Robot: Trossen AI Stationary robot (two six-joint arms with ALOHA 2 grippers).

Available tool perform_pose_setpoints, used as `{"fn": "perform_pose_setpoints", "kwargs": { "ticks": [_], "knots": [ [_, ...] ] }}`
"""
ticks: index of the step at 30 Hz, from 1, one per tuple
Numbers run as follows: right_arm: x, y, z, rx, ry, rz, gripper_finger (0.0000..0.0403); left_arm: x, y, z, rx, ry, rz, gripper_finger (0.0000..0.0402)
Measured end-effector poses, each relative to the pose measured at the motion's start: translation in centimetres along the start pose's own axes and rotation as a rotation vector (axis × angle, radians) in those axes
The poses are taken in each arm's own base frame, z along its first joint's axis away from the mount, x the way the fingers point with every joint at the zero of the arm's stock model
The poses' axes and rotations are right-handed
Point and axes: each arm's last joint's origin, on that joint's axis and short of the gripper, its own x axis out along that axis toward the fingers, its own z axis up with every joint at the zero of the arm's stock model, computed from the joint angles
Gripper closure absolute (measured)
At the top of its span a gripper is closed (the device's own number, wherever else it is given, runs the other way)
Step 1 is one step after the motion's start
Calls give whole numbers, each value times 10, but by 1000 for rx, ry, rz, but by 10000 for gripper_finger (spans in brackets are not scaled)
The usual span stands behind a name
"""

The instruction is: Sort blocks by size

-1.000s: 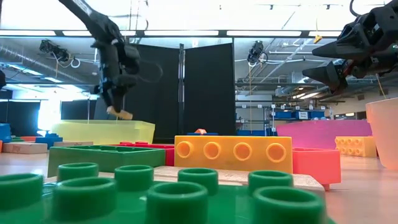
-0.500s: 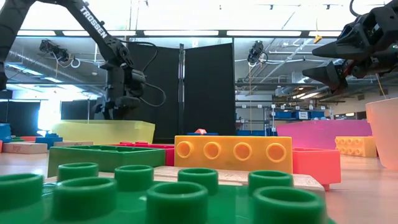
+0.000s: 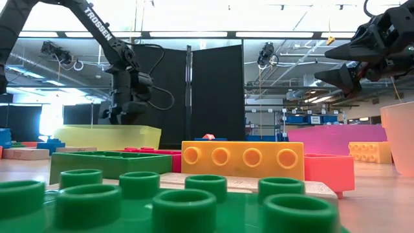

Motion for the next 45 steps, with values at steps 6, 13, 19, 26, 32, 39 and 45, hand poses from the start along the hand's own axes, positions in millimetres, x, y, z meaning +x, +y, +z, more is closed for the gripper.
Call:
{"fn": "perform_pose_setpoints", "kwargs": {
  "ticks": [6,13,19,26,32,39,45],
  "knots": [
    [0,0,0,0,0,0,105,-37,-5,-6,-28,-122,7,214],
    [0,0,0,0,0,-1,108,-91,-35,-28,-26,-296,-6,213],
    [0,0,0,0,0,-1,104,-107,-93,-52,32,-387,-26,213],
    [0,0,0,0,0,0,106,-101,-150,-75,122,-399,-115,213],
    [0,-1,0,-1,-6,-23,107,-101,-189,-84,133,-494,-240,213],
    [0,-1,0,0,-11,-22,107,-107,-214,-94,220,-552,-322,213],
    [0,-1,1,1,-29,-47,107,-109,-219,-95,263,-587,-335,213]
  ]
}}
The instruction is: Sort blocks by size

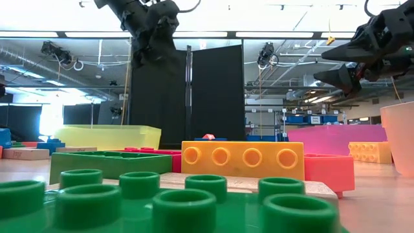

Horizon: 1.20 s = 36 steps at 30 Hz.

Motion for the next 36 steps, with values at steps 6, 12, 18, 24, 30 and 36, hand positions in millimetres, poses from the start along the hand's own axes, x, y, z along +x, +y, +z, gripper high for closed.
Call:
{"fn": "perform_pose_setpoints", "kwargs": {
  "ticks": [6,12,18,24,30,36],
  "knots": [
    [-1,5,21,-11,-114,-57,117,0,-1,0,73,-5,-4,213],
    [-2,22,80,-97,-152,-220,125,0,-6,-3,188,22,-48,213],
    [14,41,133,-16,142,-437,137,14,-2,-21,235,51,-131,213],
    [43,58,162,199,525,-700,160,25,5,-41,236,57,-156,213],
    [66,65,148,374,846,-967,186,17,20,-52,245,31,-143,213],
    [68,76,112,542,965,-1081,210,-8,43,-65,244,-45,-230,213]
  ]
}}
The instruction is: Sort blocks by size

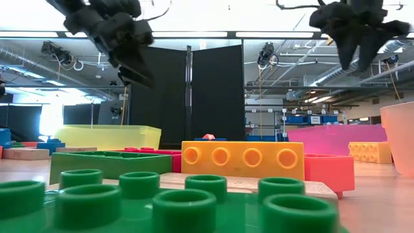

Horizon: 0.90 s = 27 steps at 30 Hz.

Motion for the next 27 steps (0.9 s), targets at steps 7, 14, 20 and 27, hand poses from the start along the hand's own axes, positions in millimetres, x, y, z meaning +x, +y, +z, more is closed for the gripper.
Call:
{"fn": "perform_pose_setpoints", "kwargs": {
  "ticks": [7,14,20,27],
  "knots": [
    [23,-1,-28,149,89,37,219,-23,5,-12,-18,-86,-9,213],
    [64,9,-38,183,88,64,195,-25,5,-11,-36,-105,-12,213],
    [91,14,-43,198,86,27,161,-25,5,-12,-38,-94,-10,213],
    [113,23,-43,202,78,-53,148,-25,5,-12,-36,-95,-9,213]
  ]
}}
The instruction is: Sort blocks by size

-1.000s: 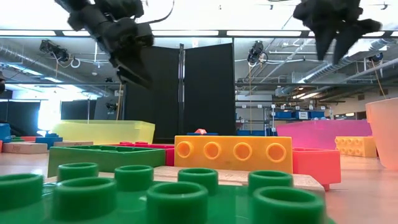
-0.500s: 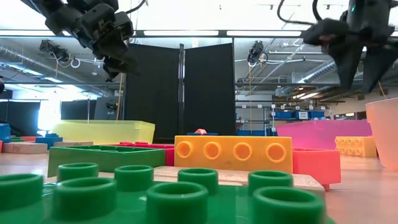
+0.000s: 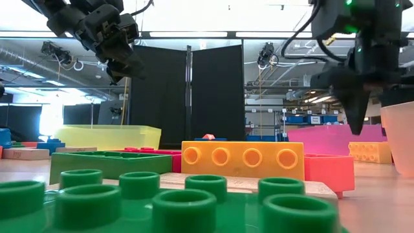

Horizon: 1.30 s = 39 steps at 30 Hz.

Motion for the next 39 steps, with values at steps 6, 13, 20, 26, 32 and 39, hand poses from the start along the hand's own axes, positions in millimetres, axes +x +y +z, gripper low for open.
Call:
{"fn": "perform_pose_setpoints", "kwargs": {
  "ticks": [6,13,20,26,32,39],
  "knots": [
    [12,16,-4,10,39,57,163,0,0,0,0,1,0,213],
    [25,22,-4,18,37,24,185,0,0,0,-4,1,1,213],
    [25,25,-4,133,44,50,195,0,0,0,-25,1,1,213],
    [23,23,0,241,-16,59,193,0,0,0,-10,1,1,213],
    [29,22,4,335,-17,33,206,0,0,0,10,2,3,213],
    [40,16,4,375,-28,-16,234,0,0,-1,29,8,7,213]
  ]
}}
